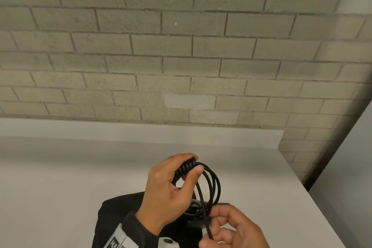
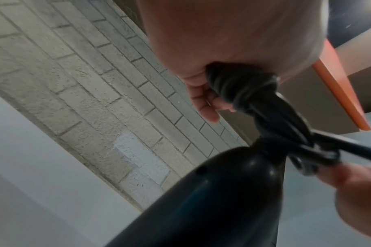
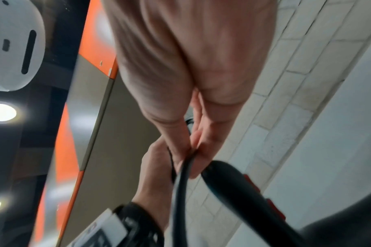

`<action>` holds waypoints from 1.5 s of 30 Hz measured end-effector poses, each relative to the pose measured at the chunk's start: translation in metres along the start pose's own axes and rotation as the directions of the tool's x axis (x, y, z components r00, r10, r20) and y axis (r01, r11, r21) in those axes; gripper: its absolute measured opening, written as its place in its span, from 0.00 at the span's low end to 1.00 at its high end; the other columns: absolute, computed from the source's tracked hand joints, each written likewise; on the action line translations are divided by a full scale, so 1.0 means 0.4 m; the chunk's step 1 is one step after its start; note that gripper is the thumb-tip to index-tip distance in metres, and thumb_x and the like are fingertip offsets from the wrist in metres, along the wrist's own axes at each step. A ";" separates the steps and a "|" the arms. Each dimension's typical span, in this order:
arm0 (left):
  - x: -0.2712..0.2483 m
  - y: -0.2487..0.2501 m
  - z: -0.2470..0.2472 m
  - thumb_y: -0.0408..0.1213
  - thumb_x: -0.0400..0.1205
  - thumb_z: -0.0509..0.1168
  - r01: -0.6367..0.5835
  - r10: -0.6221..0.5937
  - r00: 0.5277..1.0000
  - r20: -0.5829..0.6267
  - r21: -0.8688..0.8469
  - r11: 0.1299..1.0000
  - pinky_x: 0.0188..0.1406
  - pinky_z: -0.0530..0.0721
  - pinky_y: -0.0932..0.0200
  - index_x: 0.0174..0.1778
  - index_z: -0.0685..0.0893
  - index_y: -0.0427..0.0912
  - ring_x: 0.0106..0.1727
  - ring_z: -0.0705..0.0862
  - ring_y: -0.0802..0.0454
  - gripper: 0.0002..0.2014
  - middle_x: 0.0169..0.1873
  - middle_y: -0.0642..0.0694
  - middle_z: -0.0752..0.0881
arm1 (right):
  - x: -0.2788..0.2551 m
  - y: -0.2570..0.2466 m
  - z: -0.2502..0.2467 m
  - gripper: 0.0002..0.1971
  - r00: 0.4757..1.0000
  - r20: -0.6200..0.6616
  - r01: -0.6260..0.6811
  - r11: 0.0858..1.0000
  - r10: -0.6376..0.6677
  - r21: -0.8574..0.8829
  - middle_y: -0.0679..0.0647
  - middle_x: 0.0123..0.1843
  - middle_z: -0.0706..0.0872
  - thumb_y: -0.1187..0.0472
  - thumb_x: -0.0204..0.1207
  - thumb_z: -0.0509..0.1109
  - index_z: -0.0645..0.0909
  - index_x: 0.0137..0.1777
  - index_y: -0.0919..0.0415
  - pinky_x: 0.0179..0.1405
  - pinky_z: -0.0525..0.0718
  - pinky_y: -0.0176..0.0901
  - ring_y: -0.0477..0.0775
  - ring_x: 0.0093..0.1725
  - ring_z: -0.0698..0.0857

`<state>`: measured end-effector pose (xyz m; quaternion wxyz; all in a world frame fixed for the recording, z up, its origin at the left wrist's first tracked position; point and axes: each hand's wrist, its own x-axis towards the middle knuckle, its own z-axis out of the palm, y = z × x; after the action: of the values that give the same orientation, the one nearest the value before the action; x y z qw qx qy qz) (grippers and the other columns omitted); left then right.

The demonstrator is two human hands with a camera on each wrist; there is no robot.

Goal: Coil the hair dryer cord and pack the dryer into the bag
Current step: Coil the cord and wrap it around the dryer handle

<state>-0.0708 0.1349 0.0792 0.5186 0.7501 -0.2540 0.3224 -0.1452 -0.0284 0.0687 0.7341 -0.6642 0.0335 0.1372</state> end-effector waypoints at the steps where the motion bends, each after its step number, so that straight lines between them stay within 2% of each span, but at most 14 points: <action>1: -0.004 -0.001 -0.002 0.49 0.81 0.67 0.017 -0.017 1.000 -0.002 -0.003 1.000 0.42 0.85 0.68 0.56 0.88 0.47 0.44 0.88 0.57 0.13 0.42 0.58 0.89 | -0.006 -0.007 -0.019 0.15 0.998 0.065 -0.017 1.000 0.018 -0.010 0.60 0.32 0.84 0.80 0.59 0.80 0.90 0.44 0.65 0.40 0.84 0.44 0.64 0.36 0.89; 5: -0.008 0.004 0.006 0.47 0.80 0.67 0.067 -0.067 0.998 0.017 -0.041 0.997 0.42 0.83 0.71 0.62 0.83 0.51 0.41 0.87 0.55 0.14 0.40 0.57 0.86 | -0.016 -0.030 -0.071 0.09 0.972 0.226 -0.049 0.997 0.063 -0.065 0.61 0.34 0.88 0.75 0.69 0.76 0.92 0.45 0.63 0.41 0.83 0.36 0.58 0.39 0.89; 8: -0.001 0.006 0.017 0.48 0.81 0.67 0.011 -0.011 0.999 0.044 0.010 1.000 0.42 0.84 0.68 0.56 0.85 0.53 0.43 0.88 0.57 0.10 0.42 0.60 0.87 | -0.032 -0.037 -0.075 0.11 0.988 0.152 0.037 0.987 -0.013 -0.157 0.50 0.33 0.83 0.59 0.62 0.78 0.89 0.46 0.53 0.40 0.75 0.35 0.51 0.36 0.82; 12: 0.012 0.002 0.017 0.48 0.82 0.66 -0.013 0.010 0.998 0.066 0.038 0.999 0.41 0.82 0.70 0.56 0.85 0.50 0.41 0.86 0.56 0.11 0.40 0.61 0.86 | -0.052 -0.029 -0.085 0.16 0.978 0.031 0.192 0.839 -0.205 -0.509 0.40 0.26 0.77 0.65 0.75 0.68 0.78 0.44 0.37 0.32 0.69 0.25 0.39 0.25 0.73; 15: 0.015 0.004 0.014 0.49 0.82 0.66 0.012 -0.014 0.995 0.102 0.021 1.000 0.42 0.83 0.69 0.64 0.83 0.54 0.40 0.86 0.54 0.14 0.41 0.62 0.86 | -0.065 -0.054 -0.071 0.15 0.949 -0.013 0.259 0.803 -0.315 -0.536 0.37 0.34 0.82 0.61 0.71 0.75 0.78 0.43 0.35 0.31 0.73 0.23 0.39 0.28 0.78; 17: 0.015 0.002 0.012 0.48 0.83 0.65 -0.005 0.001 0.994 0.109 0.036 0.999 0.43 0.84 0.65 0.64 0.84 0.54 0.43 0.87 0.54 0.14 0.44 0.61 0.87 | -0.069 -0.063 -0.062 0.11 0.899 -0.014 0.349 0.736 -0.437 -0.581 0.37 0.39 0.83 0.51 0.67 0.79 0.80 0.42 0.34 0.33 0.81 0.28 0.41 0.33 0.82; 20: 0.017 0.000 0.007 0.49 0.83 0.65 -0.028 0.022 0.993 0.118 0.051 0.998 0.38 0.82 0.63 0.56 0.84 0.52 0.39 0.84 0.53 0.09 0.39 0.56 0.85 | -0.066 -0.073 -0.071 0.13 0.748 0.039 0.442 0.453 -0.662 -0.774 0.37 0.40 0.81 0.30 0.69 0.66 0.80 0.45 0.33 0.32 0.85 0.33 0.41 0.38 0.83; 24: 0.019 0.002 -0.001 0.50 0.84 0.64 -0.047 0.031 0.985 0.169 0.089 0.995 0.36 0.76 0.72 0.52 0.82 0.51 0.35 0.80 0.55 0.08 0.35 0.58 0.81 | -0.039 -0.102 -0.087 0.05 0.528 0.142 0.503 0.174 -0.837 -0.847 0.39 0.40 0.79 0.49 0.77 0.66 0.83 0.48 0.44 0.34 0.79 0.36 0.41 0.37 0.80; 27: 0.018 0.007 -0.005 0.50 0.83 0.65 -0.055 0.040 0.981 0.187 0.074 0.996 0.38 0.77 0.74 0.54 0.81 0.52 0.36 0.82 0.58 0.09 0.36 0.60 0.81 | -0.007 -0.136 -0.102 0.08 0.457 0.206 0.510 0.065 -0.865 -0.857 0.45 0.42 0.81 0.53 0.80 0.66 0.85 0.50 0.53 0.39 0.79 0.44 0.50 0.40 0.80; 31: 0.013 0.013 -0.013 0.49 0.79 0.70 -0.092 0.077 0.968 0.239 0.051 0.994 0.38 0.78 0.72 0.56 0.82 0.52 0.36 0.80 0.60 0.13 0.39 0.67 0.80 | 0.027 -0.181 -0.107 0.11 0.439 0.285 0.560 0.011 -0.852 -0.829 0.46 0.44 0.83 0.53 0.81 0.66 0.86 0.53 0.56 0.43 0.79 0.46 0.51 0.43 0.80; 35: 0.011 0.016 -0.014 0.48 0.74 0.78 -0.125 0.105 0.956 0.272 0.057 0.991 0.40 0.78 0.73 0.56 0.83 0.50 0.36 0.80 0.63 0.18 0.42 0.70 0.79 | 0.045 -0.230 -0.110 0.10 0.408 0.433 0.598 -0.123 -0.804 -0.792 0.47 0.44 0.83 0.52 0.81 0.66 0.86 0.54 0.55 0.42 0.79 0.47 0.51 0.42 0.79; 39: 0.014 0.019 -0.009 0.53 0.78 0.72 -0.143 0.128 0.960 0.251 0.042 0.989 0.40 0.82 0.67 0.54 0.83 0.50 0.37 0.82 0.62 0.14 0.41 0.67 0.82 | 0.055 -0.271 -0.106 0.11 0.368 0.516 0.536 -0.277 -0.773 -0.797 0.47 0.45 0.84 0.51 0.81 0.67 0.87 0.54 0.54 0.44 0.77 0.47 0.51 0.45 0.80; 43: 0.007 0.018 -0.002 0.55 0.83 0.64 -0.161 0.142 0.963 0.229 0.068 0.985 0.42 0.84 0.66 0.54 0.82 0.52 0.42 0.85 0.62 0.12 0.41 0.59 0.87 | 0.083 -0.276 -0.100 0.09 0.372 0.496 0.483 -0.293 -0.784 -0.825 0.47 0.51 0.85 0.53 0.80 0.68 0.86 0.56 0.52 0.54 0.75 0.47 0.51 0.52 0.82; 45: 0.004 0.017 -0.001 0.56 0.84 0.63 -0.136 0.118 0.968 0.223 0.066 0.989 0.42 0.82 0.68 0.54 0.83 0.52 0.43 0.85 0.63 0.13 0.41 0.60 0.86 | 0.095 -0.262 -0.099 0.10 0.411 0.471 0.514 -0.228 -0.781 -0.827 0.46 0.53 0.84 0.54 0.81 0.66 0.85 0.57 0.51 0.58 0.75 0.47 0.49 0.56 0.81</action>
<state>-0.0748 0.1328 0.0847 0.4352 0.7835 -0.3437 0.2805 -0.0777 -0.0699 0.1564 0.1336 -0.8627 -0.3260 -0.3629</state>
